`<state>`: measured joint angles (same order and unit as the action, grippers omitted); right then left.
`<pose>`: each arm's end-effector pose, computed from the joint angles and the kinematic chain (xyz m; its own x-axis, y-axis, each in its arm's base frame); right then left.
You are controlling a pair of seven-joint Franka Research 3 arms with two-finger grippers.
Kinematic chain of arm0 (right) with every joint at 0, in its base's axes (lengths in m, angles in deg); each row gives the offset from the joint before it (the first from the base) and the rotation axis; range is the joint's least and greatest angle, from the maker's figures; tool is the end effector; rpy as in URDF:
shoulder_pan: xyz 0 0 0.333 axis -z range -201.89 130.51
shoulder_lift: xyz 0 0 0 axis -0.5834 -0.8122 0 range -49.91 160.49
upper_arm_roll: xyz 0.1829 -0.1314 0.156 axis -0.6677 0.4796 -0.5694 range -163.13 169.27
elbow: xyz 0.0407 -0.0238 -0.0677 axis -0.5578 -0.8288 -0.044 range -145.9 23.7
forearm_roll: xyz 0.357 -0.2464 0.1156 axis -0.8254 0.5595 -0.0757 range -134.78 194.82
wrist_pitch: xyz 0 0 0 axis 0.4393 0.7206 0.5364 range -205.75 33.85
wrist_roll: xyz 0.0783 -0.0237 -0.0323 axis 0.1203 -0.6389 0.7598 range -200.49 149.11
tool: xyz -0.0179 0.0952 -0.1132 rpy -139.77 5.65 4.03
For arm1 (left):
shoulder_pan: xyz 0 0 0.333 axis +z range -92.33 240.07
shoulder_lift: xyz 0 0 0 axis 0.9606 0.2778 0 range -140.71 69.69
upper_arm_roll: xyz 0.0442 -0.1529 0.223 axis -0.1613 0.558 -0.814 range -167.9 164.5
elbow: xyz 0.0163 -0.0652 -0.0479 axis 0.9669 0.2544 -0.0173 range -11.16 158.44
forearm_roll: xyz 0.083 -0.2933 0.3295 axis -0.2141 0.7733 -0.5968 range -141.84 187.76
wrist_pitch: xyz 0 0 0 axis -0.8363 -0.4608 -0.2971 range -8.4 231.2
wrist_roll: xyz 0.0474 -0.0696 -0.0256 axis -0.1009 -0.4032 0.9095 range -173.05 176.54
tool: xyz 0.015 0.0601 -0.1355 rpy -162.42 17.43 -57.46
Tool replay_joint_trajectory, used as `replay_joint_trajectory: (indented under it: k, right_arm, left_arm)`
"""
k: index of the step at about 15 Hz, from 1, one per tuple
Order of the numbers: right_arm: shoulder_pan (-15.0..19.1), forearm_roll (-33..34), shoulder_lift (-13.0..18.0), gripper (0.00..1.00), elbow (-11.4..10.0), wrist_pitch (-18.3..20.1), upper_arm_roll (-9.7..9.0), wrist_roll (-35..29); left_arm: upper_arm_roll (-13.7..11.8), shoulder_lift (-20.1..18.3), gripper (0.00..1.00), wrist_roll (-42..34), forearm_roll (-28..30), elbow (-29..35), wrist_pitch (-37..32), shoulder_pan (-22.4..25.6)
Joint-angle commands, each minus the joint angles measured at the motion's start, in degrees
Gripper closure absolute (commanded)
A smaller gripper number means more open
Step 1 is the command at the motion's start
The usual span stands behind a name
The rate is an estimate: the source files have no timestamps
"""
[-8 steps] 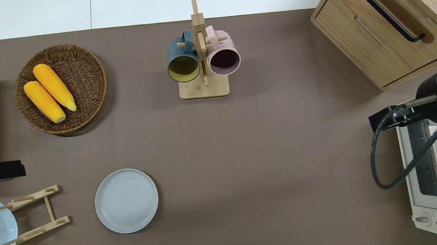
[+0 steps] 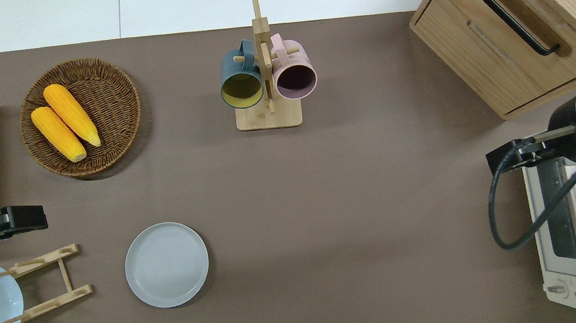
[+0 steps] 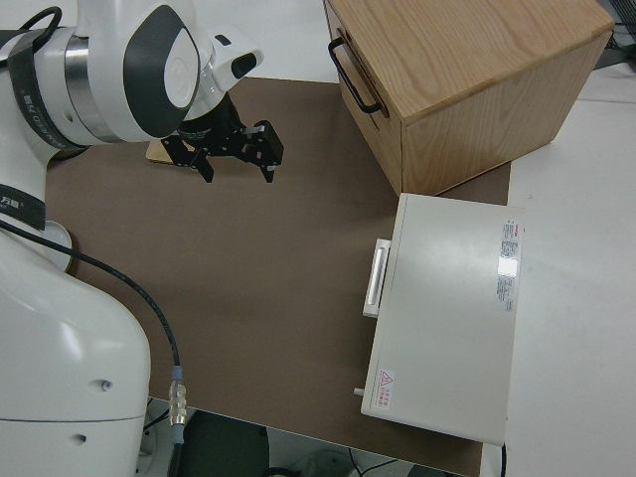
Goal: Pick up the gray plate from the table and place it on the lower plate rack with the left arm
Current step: 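Move the left gripper out toward the light gray plate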
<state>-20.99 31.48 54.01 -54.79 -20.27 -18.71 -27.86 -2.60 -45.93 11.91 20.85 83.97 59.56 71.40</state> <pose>0.5886 0.0670 0.5568 0.9892 0.0811 -0.1222 0.0843 -0.9962 0.0217 0.5672 -0.0100 0.5429 0.9885 0.1470 0.0360 0.1481 -0.9886 -0.0282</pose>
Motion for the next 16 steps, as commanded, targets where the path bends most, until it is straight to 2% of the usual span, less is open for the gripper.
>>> replay_joint_trajectory:
  k: [1,4,8,16]
  right_arm:
    - [1.47,0.38,0.14,0.017,0.55,0.83,-1.34,-0.73]
    - [1.47,0.38,0.14,0.017,0.55,0.83,-1.34,-0.73]
    - [1.47,0.38,0.14,0.017,0.55,0.83,-1.34,-0.73]
    - [1.47,0.38,0.14,0.017,0.55,0.83,-1.34,-0.73]
  left_arm:
    - [-0.42,0.84,0.01,0.82,0.09,-1.54,-1.49,-0.60]
    - [-0.42,0.75,0.01,0.55,0.18,-1.10,-1.40,-0.43]
    - [-0.33,0.49,0.01,-0.06,0.71,3.28,0.96,-0.43]
    - [-0.24,-3.11,0.01,-0.33,0.71,21.64,16.42,-0.60]
